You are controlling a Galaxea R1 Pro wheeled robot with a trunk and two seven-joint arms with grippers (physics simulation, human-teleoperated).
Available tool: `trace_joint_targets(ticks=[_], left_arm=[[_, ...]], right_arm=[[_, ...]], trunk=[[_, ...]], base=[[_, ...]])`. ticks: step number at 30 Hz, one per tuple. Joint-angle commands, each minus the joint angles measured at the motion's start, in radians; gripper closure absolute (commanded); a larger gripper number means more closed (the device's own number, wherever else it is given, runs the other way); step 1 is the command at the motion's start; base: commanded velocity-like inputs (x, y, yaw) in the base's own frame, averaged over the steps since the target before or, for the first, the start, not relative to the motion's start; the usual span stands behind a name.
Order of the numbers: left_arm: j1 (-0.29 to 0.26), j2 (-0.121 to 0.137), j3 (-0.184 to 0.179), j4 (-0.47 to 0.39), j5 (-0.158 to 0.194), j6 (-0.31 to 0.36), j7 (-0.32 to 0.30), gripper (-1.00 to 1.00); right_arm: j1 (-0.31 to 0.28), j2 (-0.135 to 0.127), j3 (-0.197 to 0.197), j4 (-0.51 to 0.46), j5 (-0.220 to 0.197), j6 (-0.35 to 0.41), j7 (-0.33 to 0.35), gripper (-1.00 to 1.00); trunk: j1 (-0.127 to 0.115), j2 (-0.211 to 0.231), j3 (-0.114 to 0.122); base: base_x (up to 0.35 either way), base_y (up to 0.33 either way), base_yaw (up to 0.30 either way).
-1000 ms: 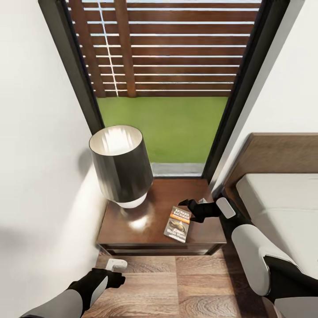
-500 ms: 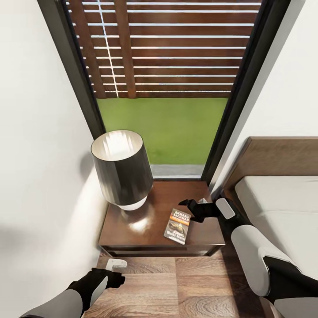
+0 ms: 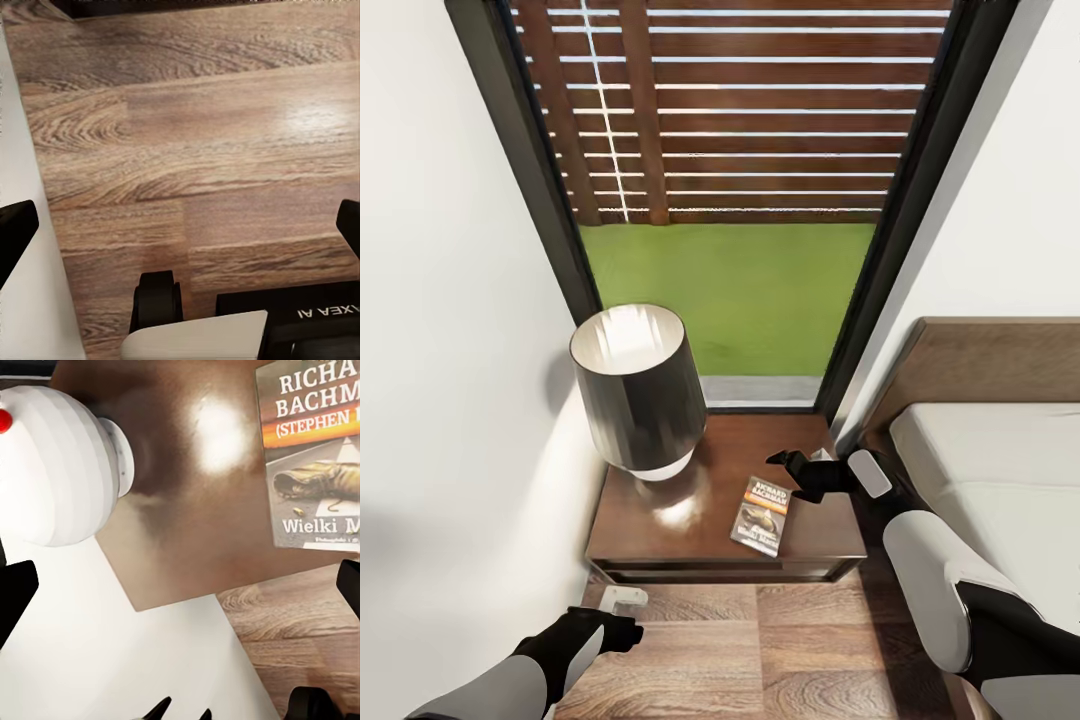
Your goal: In the bedroom, move the book from the bed onto either nightstand, and place the two sandals side by side next to the bed.
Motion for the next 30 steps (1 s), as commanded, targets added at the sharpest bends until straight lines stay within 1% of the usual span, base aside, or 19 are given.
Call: trace_joint_targets(ticks=[1,8,13,17,21,22,23,25,26,29,30], left_arm=[[0.000,0.001,-0.008,-0.002,0.007,0.005,0.000,-1.00],[0.000,0.000,-0.008,-0.002,0.007,0.005,-0.001,-1.00],[0.000,0.000,-0.008,-0.002,0.007,0.005,0.000,-1.00],[0.000,0.000,-0.008,-0.002,0.007,0.005,0.000,-1.00],[0.000,0.000,-0.008,-0.002,0.008,0.006,-0.001,-1.00],[0.000,0.000,-0.008,-0.002,0.008,0.006,-0.001,-1.00],[0.000,0.000,-0.008,-0.002,0.008,0.007,-0.001,-1.00],[0.000,0.000,-0.008,-0.002,0.008,0.007,-0.001,-1.00],[0.000,0.000,-0.008,-0.002,0.008,0.007,-0.001,-1.00],[0.000,0.000,-0.008,-0.002,0.007,0.008,0.000,-1.00],[0.000,0.000,-0.008,-0.002,0.007,0.008,0.000,-1.00]], right_arm=[[0.000,0.001,-0.007,-0.001,0.005,0.004,0.000,-1.00],[0.006,0.000,-0.008,0.001,0.010,0.002,0.000,-1.00],[0.030,-0.002,-0.008,0.000,0.013,-0.002,0.000,-1.00],[0.053,-0.003,-0.007,0.000,0.014,-0.013,0.000,-1.00],[0.090,-0.003,-0.006,0.000,0.015,-0.034,0.000,-1.00],[0.090,-0.003,-0.006,0.000,0.015,-0.034,0.000,-1.00],[0.111,-0.004,-0.006,0.000,0.015,-0.041,0.000,-1.00],[0.132,-0.004,-0.005,0.000,0.016,-0.045,0.000,-1.00],[0.132,-0.004,-0.005,0.000,0.016,-0.045,0.000,-1.00],[0.162,-0.003,-0.003,0.001,0.017,-0.049,0.000,-1.00],[0.162,-0.003,-0.003,0.001,0.017,-0.049,0.000,-1.00]], trunk=[[-0.004,0.007,0.003],[-0.031,0.056,0.024],[-0.050,0.091,0.040],[-0.065,0.119,0.053],[-0.081,0.147,0.065],[-0.084,0.154,0.068],[-0.088,0.161,0.071],[-0.096,0.175,0.078],[-0.100,0.182,0.081],[-0.111,0.203,0.090],[-0.115,0.210,0.093]], base=[[0.000,0.000,0.000],[0.000,0.000,0.000],[0.000,0.000,0.000],[0.000,0.000,0.000],[0.000,0.000,0.000],[0.000,0.000,0.000],[0.000,0.000,0.000],[0.000,0.000,0.000],[0.000,0.000,0.000],[0.000,0.000,0.000],[0.000,0.000,0.000]])
